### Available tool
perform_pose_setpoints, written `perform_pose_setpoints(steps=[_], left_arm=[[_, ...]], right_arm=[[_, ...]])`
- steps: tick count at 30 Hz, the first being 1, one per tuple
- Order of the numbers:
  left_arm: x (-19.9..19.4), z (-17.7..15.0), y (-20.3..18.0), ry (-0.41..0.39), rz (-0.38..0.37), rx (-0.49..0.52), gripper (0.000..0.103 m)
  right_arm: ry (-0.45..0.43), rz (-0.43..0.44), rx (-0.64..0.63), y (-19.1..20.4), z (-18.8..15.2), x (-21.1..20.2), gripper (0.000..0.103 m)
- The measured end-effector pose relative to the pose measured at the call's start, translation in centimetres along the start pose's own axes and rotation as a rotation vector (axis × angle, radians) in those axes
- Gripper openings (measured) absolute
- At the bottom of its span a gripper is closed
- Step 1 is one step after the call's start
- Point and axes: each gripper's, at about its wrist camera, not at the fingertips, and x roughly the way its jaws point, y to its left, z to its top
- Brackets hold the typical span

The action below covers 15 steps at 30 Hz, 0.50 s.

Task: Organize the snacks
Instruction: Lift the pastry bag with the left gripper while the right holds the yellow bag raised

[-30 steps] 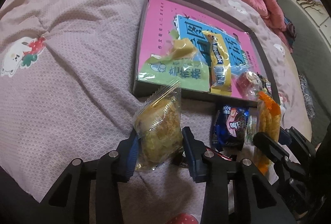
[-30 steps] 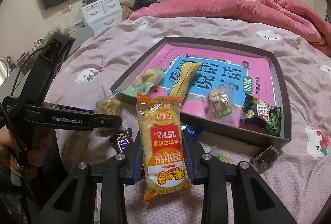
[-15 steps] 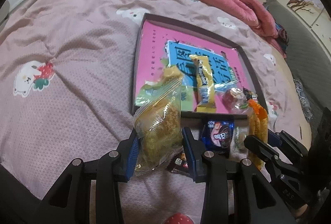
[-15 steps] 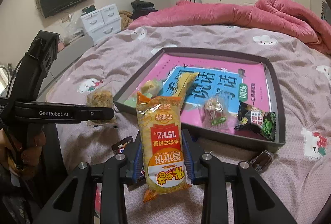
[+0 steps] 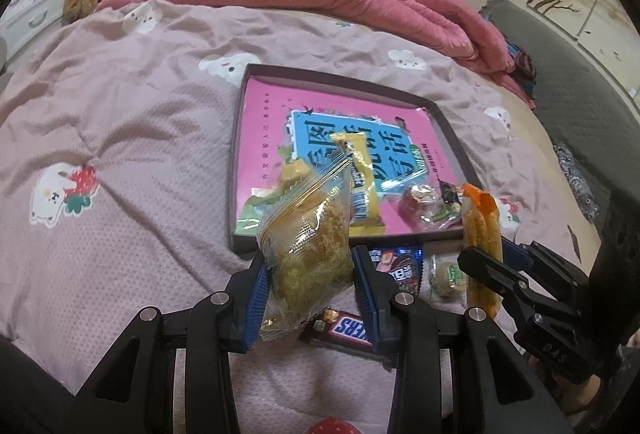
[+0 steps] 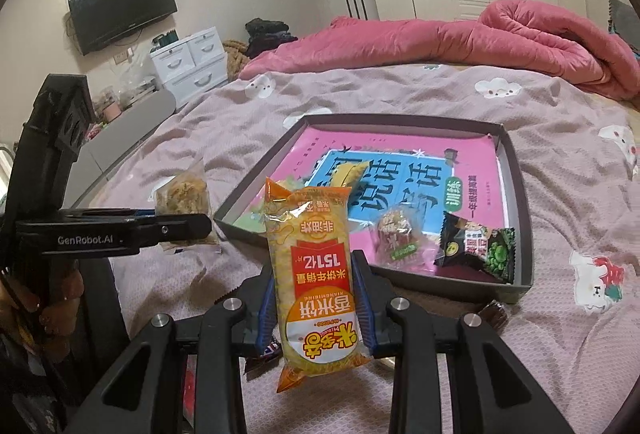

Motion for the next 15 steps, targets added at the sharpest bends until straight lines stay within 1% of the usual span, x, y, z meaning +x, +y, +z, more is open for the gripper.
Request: perform_pose_setpoints(steps=[10,13,15], left_arm=[[-1.0,0.3,-1.4,-0.042,-0.011,0.042,0.041],[-1.3,0.6,-1.7,-0.057,-0.030,0.048,0.041],[-1.4,0.7,-2.0,-0.068,-0.028,0.058,0.041]], right_arm=[[-0.064,-0.030,0.013,-0.7,0.7,-1.4,0.034],[-0.084,-0.043,0.021,-1.1,0.9,-1.8,0.034],[-0.095,-0.050,0.028,-1.3,1.0,-2.0,0.034]])
